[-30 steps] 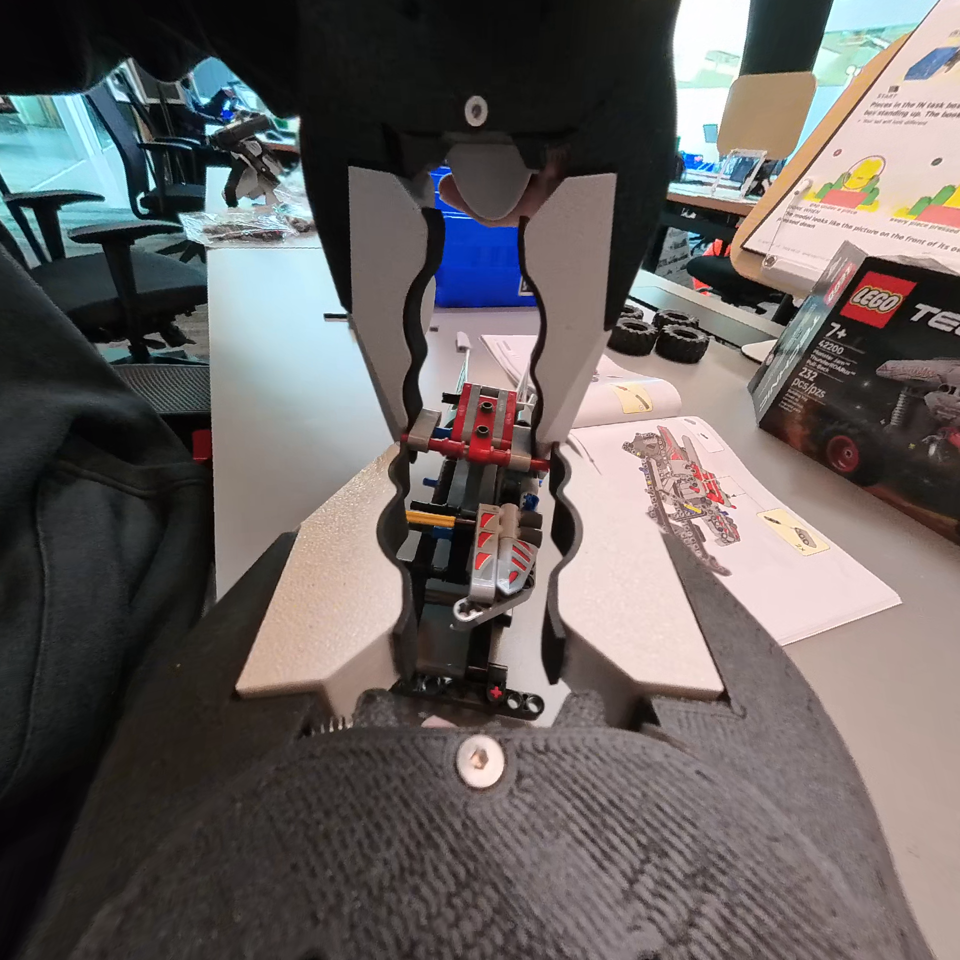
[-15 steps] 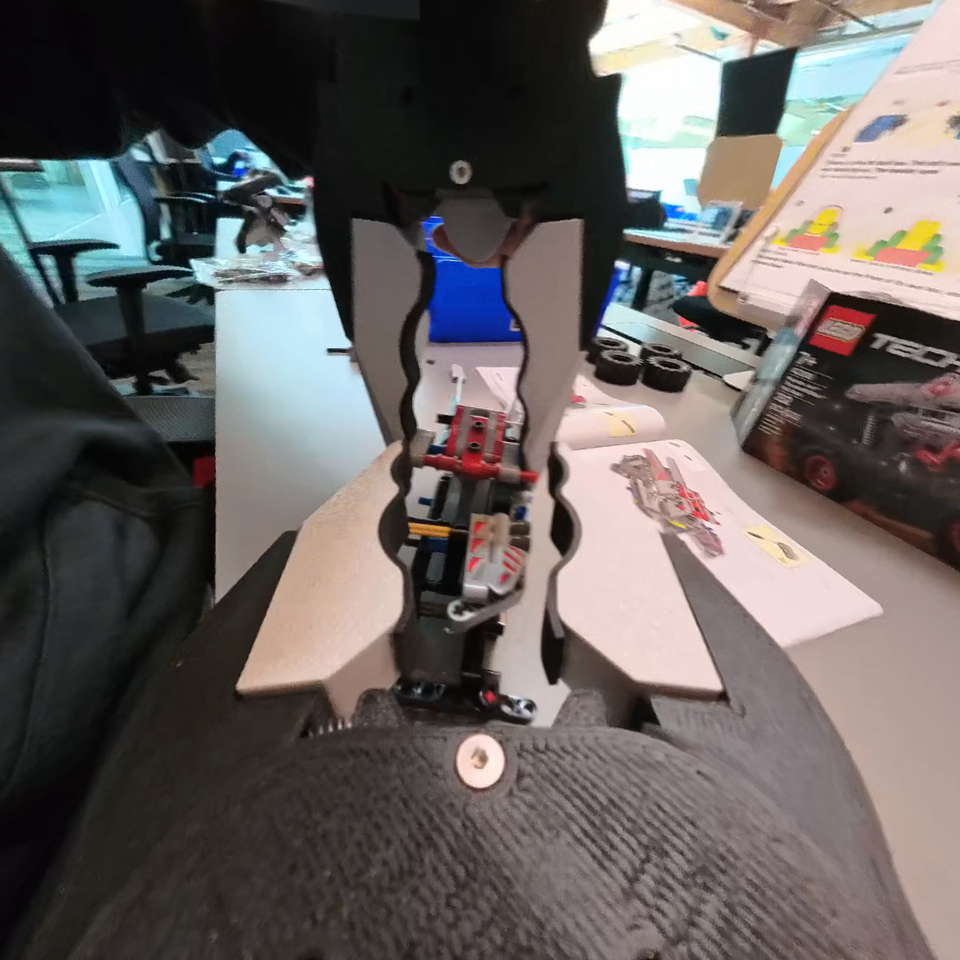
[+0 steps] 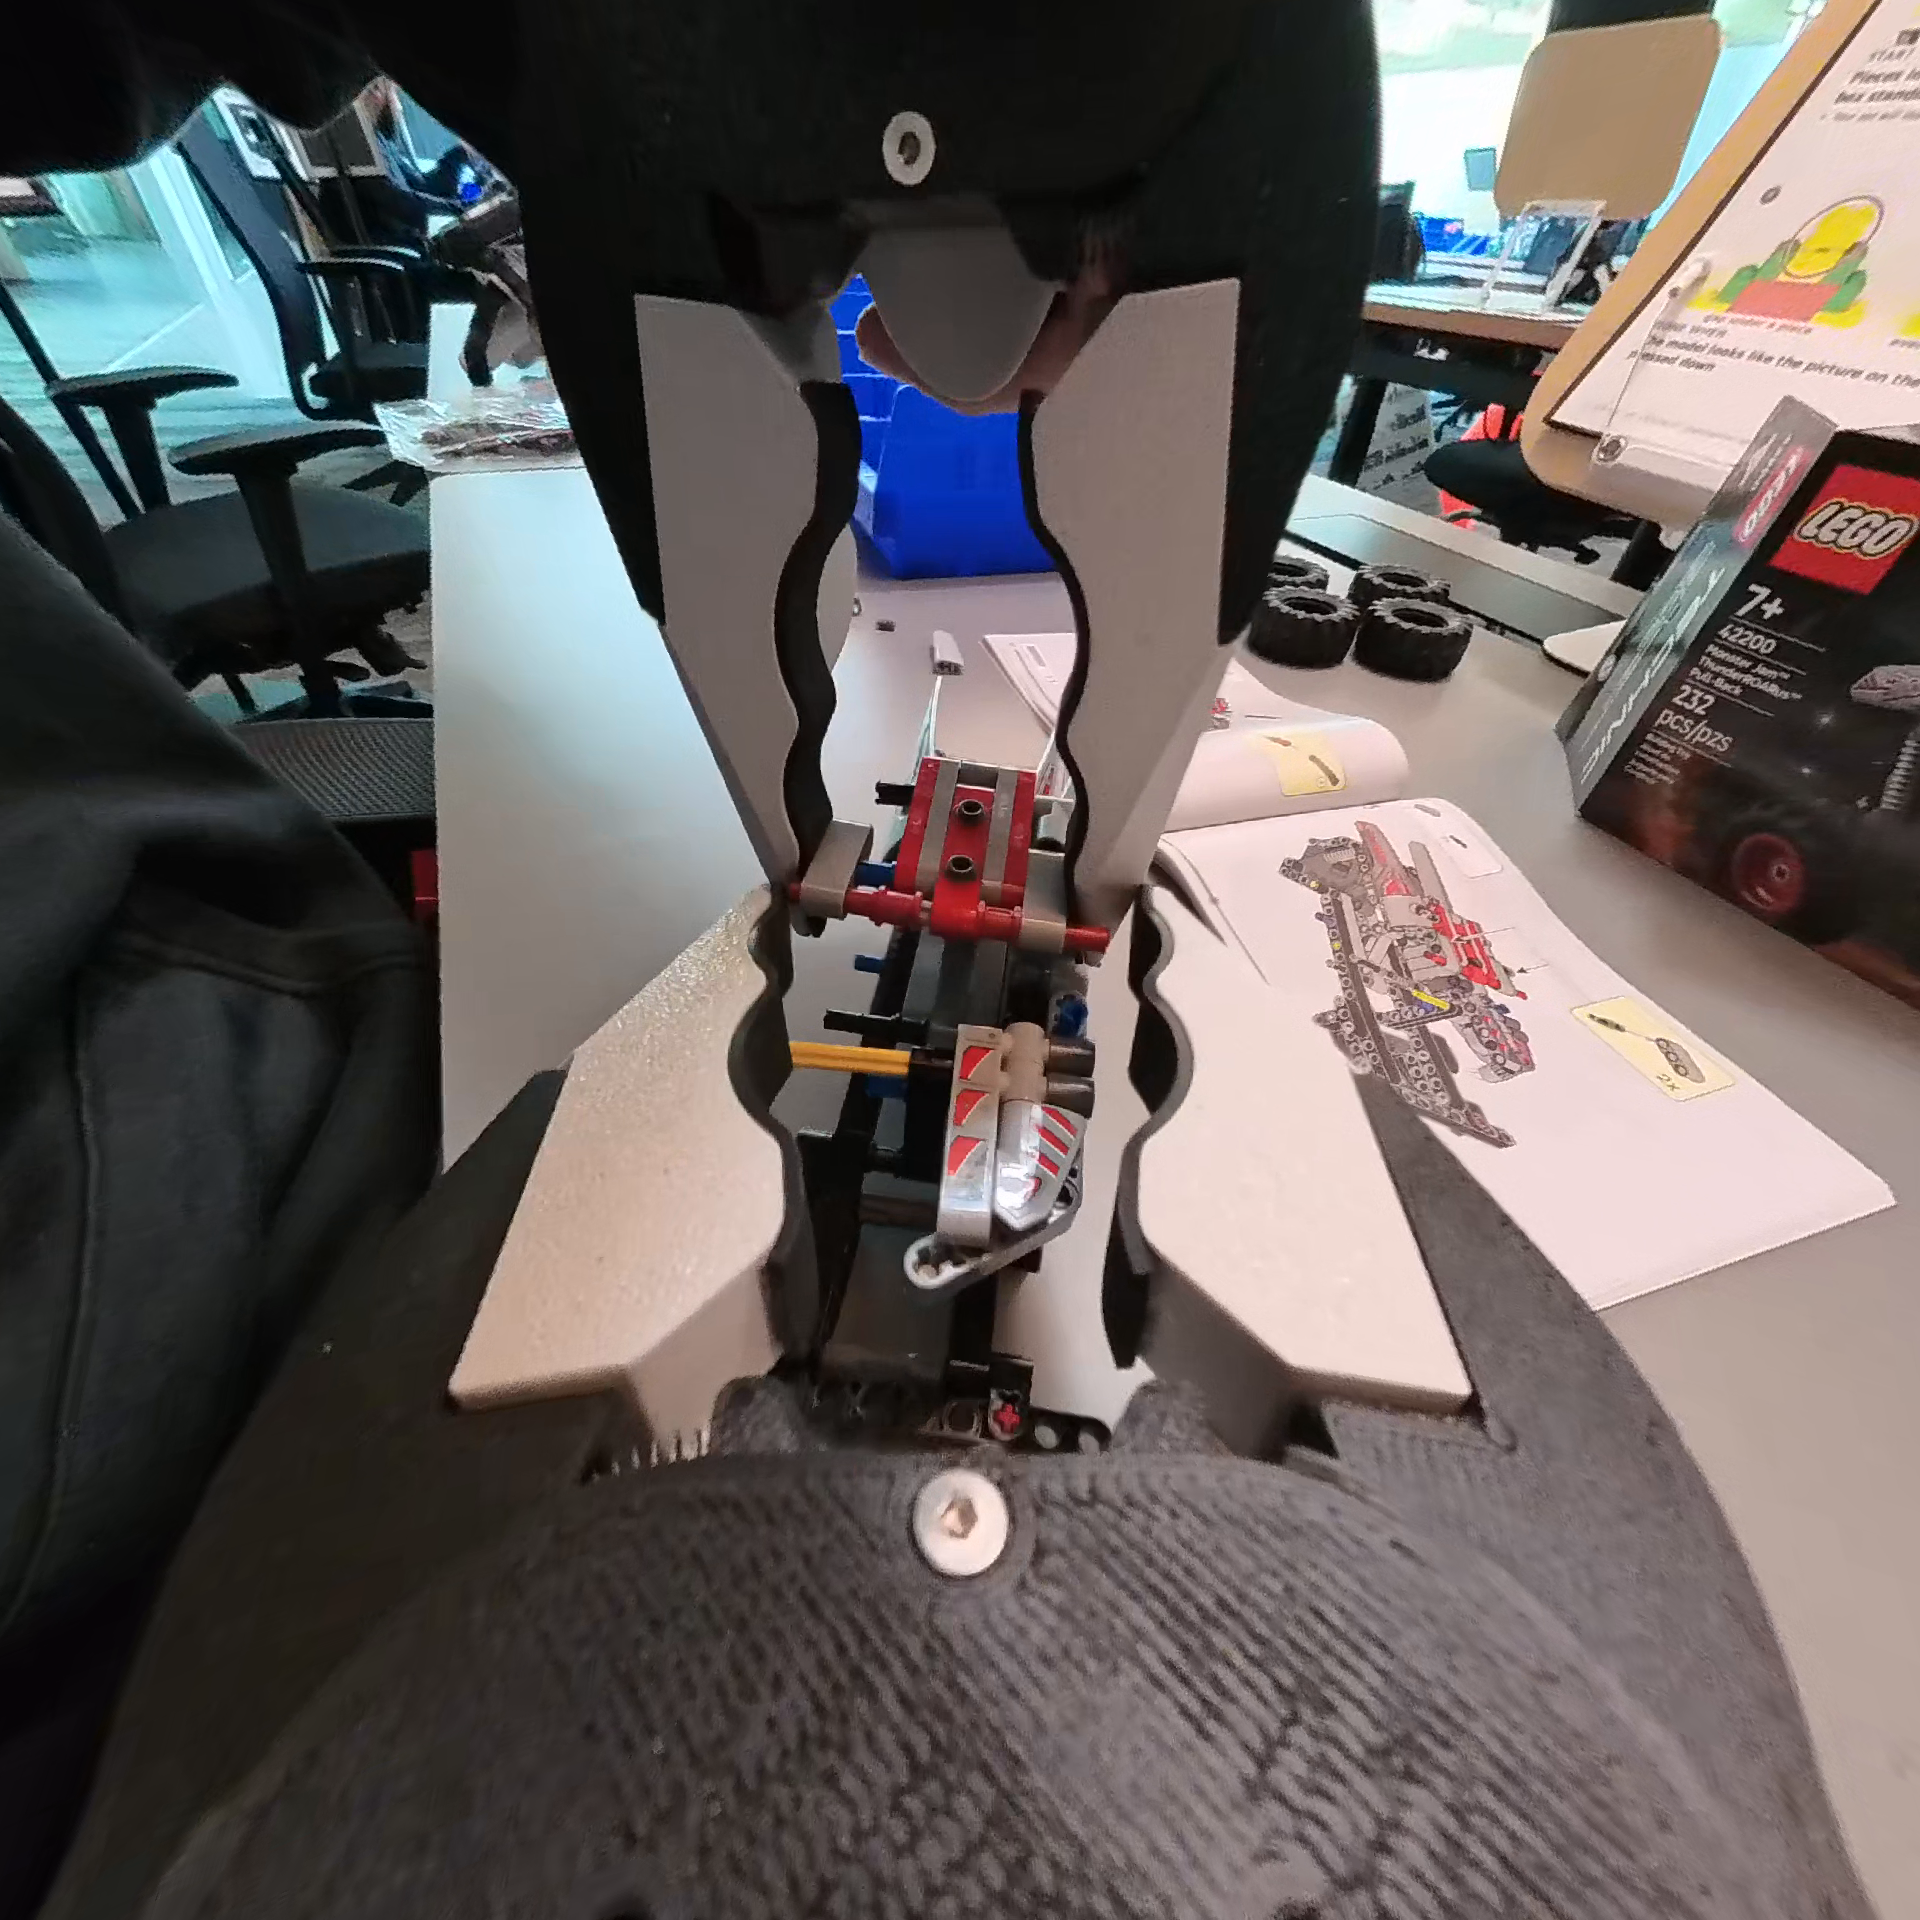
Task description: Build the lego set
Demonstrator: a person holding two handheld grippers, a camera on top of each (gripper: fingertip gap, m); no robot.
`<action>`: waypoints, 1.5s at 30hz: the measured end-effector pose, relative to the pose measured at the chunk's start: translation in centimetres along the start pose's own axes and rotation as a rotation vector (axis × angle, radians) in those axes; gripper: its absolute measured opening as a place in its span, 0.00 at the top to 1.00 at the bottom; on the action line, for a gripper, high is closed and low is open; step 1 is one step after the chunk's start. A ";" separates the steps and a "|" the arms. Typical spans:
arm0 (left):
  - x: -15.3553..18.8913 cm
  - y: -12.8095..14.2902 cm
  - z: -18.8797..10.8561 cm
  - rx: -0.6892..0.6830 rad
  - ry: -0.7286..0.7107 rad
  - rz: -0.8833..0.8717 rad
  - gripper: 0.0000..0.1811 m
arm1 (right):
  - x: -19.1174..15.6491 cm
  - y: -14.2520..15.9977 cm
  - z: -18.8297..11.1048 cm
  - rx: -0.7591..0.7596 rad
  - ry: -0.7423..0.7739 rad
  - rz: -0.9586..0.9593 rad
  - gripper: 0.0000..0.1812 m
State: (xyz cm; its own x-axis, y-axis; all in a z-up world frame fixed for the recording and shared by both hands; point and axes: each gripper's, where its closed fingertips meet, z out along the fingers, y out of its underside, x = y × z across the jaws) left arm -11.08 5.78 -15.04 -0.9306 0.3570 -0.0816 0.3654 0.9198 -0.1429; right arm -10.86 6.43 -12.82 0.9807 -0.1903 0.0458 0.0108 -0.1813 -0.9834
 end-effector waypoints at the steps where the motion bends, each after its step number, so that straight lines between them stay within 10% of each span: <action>1: 0.0 0.0 0.0 -0.005 -0.002 0.005 0.72 | -0.1 0.0 -0.1 0.001 -0.010 -0.002 0.65; 45: -0.3 0.2 0.0 -0.013 0.024 -0.022 0.72 | 0.4 -0.6 -1.0 0.056 -0.039 0.000 0.69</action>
State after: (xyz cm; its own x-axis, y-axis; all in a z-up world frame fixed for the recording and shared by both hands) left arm -10.69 5.84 -15.02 -0.9386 0.3405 -0.0551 0.3449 0.9294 -0.1310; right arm -10.71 5.54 -12.08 0.9874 -0.1529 0.0397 0.0203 -0.1265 -0.9918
